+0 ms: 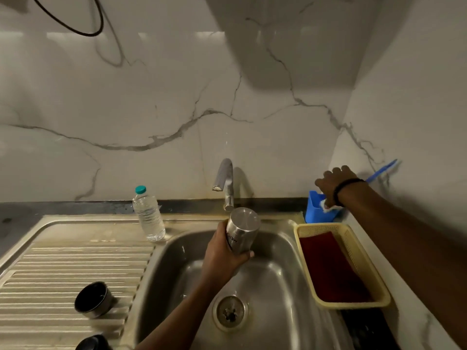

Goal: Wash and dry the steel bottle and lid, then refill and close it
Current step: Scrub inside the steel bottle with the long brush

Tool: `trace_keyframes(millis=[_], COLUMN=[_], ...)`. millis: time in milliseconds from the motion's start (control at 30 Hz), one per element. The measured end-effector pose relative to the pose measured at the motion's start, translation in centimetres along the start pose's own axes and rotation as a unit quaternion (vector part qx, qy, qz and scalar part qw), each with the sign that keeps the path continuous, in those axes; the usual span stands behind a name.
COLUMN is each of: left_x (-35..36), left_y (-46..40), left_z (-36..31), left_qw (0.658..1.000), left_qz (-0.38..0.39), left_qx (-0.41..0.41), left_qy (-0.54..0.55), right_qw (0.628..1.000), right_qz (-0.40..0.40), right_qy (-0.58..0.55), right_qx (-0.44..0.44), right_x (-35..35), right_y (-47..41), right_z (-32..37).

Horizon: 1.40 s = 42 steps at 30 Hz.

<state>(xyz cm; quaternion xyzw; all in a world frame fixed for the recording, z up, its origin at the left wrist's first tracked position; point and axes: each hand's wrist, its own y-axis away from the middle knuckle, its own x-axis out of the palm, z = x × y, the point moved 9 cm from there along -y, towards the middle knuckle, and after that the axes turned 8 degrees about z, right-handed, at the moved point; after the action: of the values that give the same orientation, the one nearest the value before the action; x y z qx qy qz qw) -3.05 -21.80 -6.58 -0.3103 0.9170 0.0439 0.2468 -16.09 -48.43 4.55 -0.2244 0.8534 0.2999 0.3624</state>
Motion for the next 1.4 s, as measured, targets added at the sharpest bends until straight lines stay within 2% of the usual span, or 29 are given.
trace_keyframes(millis=[100,233,433,600,700,800,900,1033,1133,1267,1333,1400], left_x=[0.1,-0.1,-0.3,-0.4,-0.6,-1.2,-2.4,-4.0,-5.3,-7.5,-8.7,-9.6], left_y=[-0.1,-0.1,-0.1,-0.2,0.0,0.3,0.7,1.2,1.6,2.4,2.9,3.3], left_z=[-0.3,-0.3,0.4,1.1,1.7,2.1,2.8,3.8,4.5,5.3,5.5,5.5], left_qw=[1.000,1.000,1.000,0.999,0.999,0.999,0.998,0.994,0.992,0.989,0.986,0.985], left_qz=[-0.004,-0.014,0.002,0.000,-0.008,-0.015,-0.037,-0.071,-0.085,-0.119,-0.142,-0.157], left_qx=[0.004,0.005,-0.004,-0.021,-0.028,-0.030,-0.034,-0.048,-0.052,-0.056,-0.052,-0.045], left_qy=[0.012,0.020,0.009,0.025,0.035,0.039,0.048,0.063,0.072,0.068,0.063,0.053], right_qw=[0.999,1.000,0.998,0.992,0.980,0.953,0.910,0.869,0.809,0.748,0.735,0.738], right_qz=[0.048,0.027,-0.018,-0.088,-0.135,-0.164,-0.139,-0.177,-0.181,-0.161,-0.155,-0.173], right_qy=[0.005,-0.002,0.058,-0.025,-0.130,-0.254,-0.365,-0.414,-0.489,-0.569,-0.589,-0.591], right_qx=[0.012,0.011,0.033,0.082,0.062,-0.024,-0.142,-0.208,-0.270,-0.301,-0.299,-0.275], right_x=[2.8,3.3,0.4,-6.2,-9.5,-10.4,-9.2,-7.3,-5.8,-3.9,-3.3,-2.9], right_y=[-1.4,-2.6,-2.5,1.5,5.3,8.4,10.6,11.1,10.5,10.2,10.2,9.9], right_z=[-0.6,-0.1,-1.4,-5.4,-7.0,-5.8,-1.1,6.1,11.5,16.8,18.5,19.1])
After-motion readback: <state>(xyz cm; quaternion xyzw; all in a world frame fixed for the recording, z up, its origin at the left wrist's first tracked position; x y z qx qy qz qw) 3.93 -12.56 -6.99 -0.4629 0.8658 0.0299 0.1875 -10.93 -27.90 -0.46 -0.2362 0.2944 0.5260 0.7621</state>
